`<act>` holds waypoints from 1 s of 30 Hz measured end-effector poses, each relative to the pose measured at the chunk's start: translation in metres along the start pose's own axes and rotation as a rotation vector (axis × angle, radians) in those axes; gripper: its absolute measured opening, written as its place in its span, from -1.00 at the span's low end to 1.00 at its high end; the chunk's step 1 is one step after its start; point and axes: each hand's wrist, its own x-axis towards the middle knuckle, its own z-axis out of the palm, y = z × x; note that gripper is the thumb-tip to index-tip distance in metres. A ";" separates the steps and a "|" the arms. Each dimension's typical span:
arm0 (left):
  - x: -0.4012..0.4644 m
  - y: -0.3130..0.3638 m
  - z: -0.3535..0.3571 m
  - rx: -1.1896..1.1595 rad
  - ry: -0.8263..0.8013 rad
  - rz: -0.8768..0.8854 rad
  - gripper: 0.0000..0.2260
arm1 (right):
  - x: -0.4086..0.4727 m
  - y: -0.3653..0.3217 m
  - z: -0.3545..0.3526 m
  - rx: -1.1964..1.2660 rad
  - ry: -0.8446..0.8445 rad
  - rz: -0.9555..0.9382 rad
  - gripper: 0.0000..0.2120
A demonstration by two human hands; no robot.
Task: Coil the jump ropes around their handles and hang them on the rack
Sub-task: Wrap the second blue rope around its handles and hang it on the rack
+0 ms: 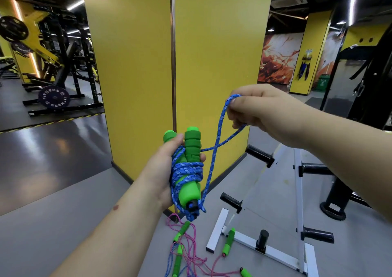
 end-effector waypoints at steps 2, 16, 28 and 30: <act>0.000 0.004 -0.002 -0.089 -0.007 -0.002 -0.64 | 0.003 0.004 -0.003 0.049 0.027 0.036 -0.77; 0.011 0.029 -0.005 -0.301 0.001 0.014 -0.61 | -0.005 0.006 0.001 -0.207 -0.236 0.126 -0.75; 0.005 0.036 0.009 -0.252 -0.128 0.048 -0.61 | 0.013 -0.004 0.005 0.345 0.121 0.108 -0.80; 0.004 0.038 0.012 -0.266 -0.145 0.052 -0.63 | 0.015 -0.003 0.005 0.364 0.157 0.137 -0.82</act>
